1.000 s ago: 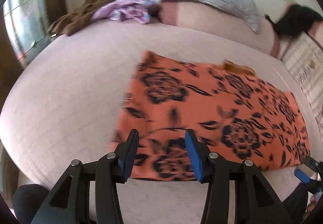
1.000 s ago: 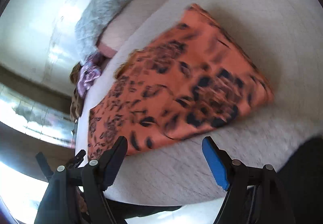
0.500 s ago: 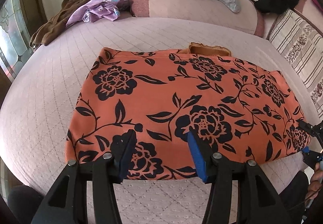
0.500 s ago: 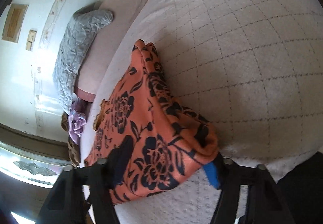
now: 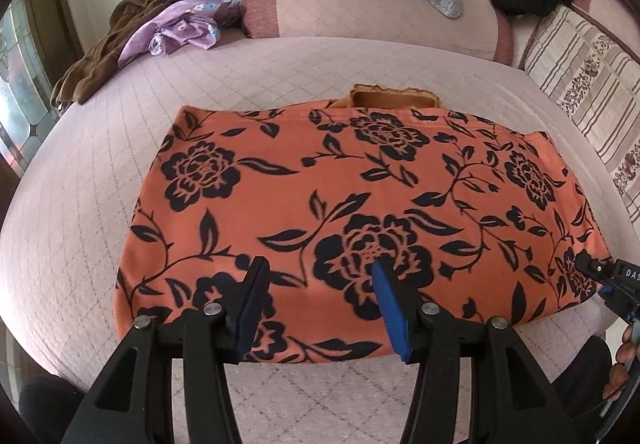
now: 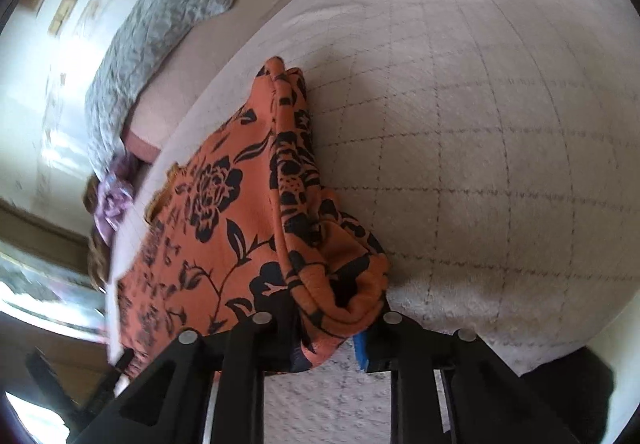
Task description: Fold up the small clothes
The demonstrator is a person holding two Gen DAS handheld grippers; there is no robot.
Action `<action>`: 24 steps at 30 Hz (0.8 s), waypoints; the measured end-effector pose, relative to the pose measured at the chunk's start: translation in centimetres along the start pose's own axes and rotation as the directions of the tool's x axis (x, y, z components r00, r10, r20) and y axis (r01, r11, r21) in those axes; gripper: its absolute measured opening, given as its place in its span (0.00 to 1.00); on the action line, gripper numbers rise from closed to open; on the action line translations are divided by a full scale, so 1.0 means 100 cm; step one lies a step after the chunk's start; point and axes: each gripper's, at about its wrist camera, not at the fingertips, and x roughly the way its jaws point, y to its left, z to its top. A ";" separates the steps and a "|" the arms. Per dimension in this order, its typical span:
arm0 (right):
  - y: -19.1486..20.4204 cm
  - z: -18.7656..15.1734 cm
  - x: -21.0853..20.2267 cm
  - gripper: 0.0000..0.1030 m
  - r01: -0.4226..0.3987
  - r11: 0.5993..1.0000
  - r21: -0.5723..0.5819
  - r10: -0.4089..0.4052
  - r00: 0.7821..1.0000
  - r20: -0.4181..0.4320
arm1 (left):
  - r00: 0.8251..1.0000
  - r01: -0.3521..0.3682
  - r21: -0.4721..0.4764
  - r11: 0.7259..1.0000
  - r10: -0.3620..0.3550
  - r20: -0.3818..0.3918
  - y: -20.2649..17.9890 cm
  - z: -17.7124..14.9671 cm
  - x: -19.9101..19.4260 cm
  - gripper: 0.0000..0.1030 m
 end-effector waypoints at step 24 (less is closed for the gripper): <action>0.016 0.103 -0.005 0.55 -0.156 0.979 -0.133 0.149 0.987 -0.061 | 0.997 -0.053 0.168 0.984 0.062 -0.054 -0.039 -0.006 0.047 0.56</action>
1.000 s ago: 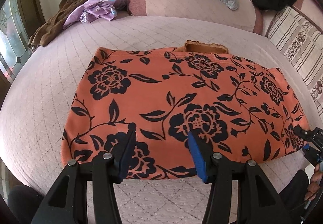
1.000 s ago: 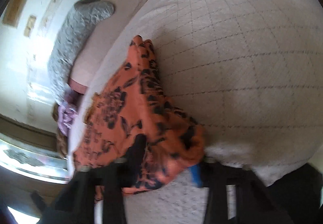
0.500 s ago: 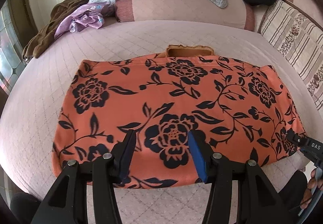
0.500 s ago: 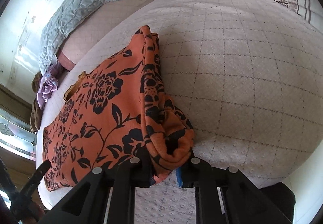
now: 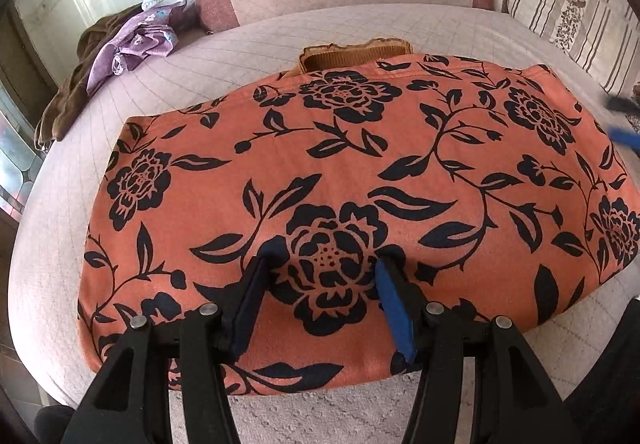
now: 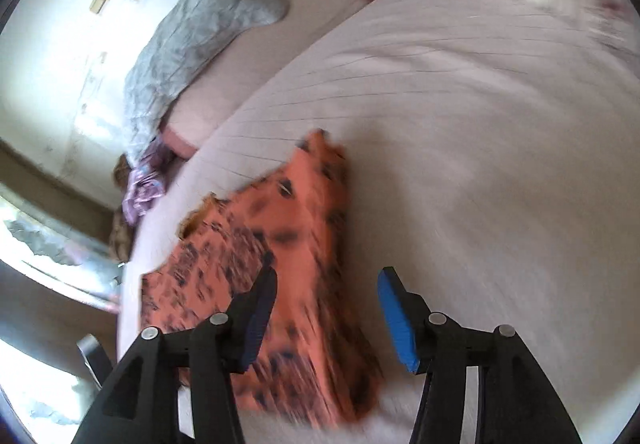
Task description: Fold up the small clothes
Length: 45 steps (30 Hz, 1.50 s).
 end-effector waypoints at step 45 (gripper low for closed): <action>0.052 -0.097 0.001 0.60 0.089 0.994 -0.057 -0.093 0.992 -0.080 | 0.997 0.077 -0.065 0.995 -0.076 0.008 0.013 0.002 -0.005 0.56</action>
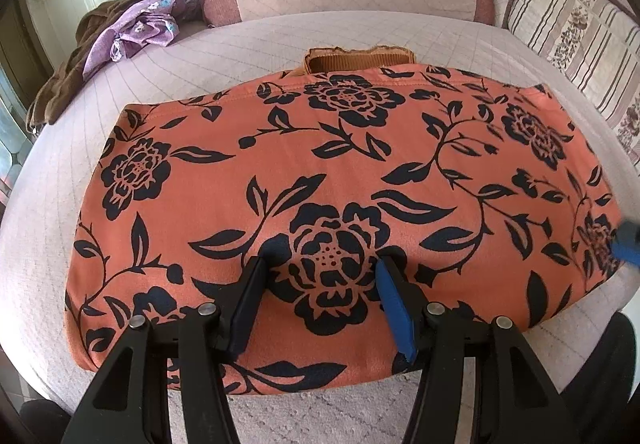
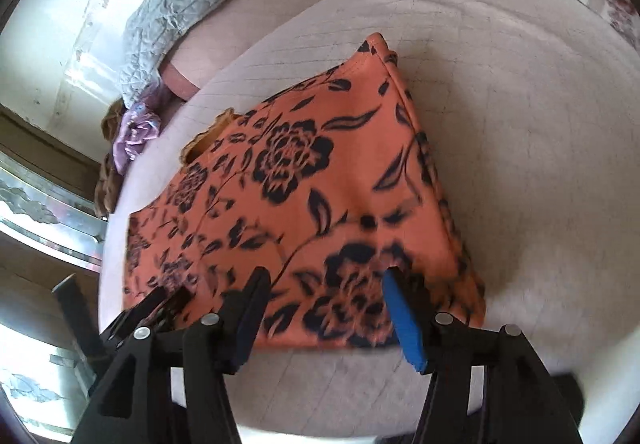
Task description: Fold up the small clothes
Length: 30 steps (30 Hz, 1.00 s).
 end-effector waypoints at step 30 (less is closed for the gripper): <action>-0.014 -0.018 0.004 0.13 0.201 0.979 0.030 -0.203 0.974 0.096 | 0.999 -0.029 -0.011 1.000 0.029 0.041 -0.003 0.001 -0.018 0.56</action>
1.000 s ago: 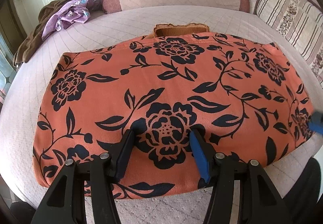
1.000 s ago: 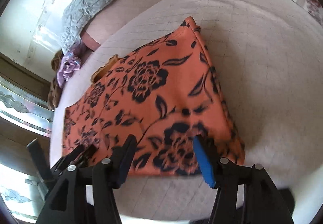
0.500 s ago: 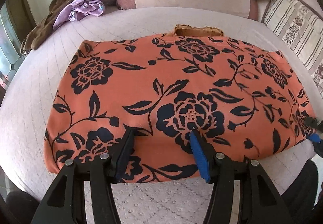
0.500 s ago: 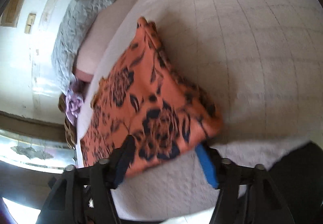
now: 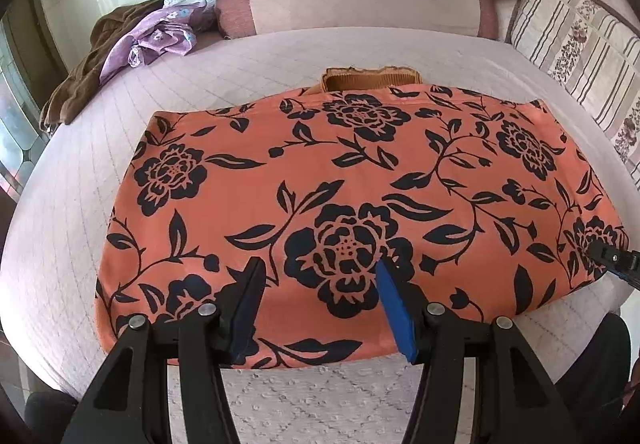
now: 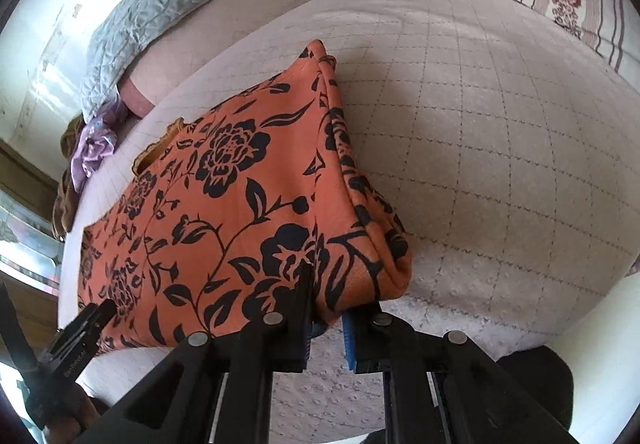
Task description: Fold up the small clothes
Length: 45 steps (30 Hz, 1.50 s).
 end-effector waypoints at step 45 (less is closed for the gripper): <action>-0.026 0.112 0.009 0.63 -0.280 0.960 -0.008 0.280 0.959 -0.039 | 0.999 0.030 0.089 0.996 -0.031 0.009 -0.028 -0.008 0.018 0.59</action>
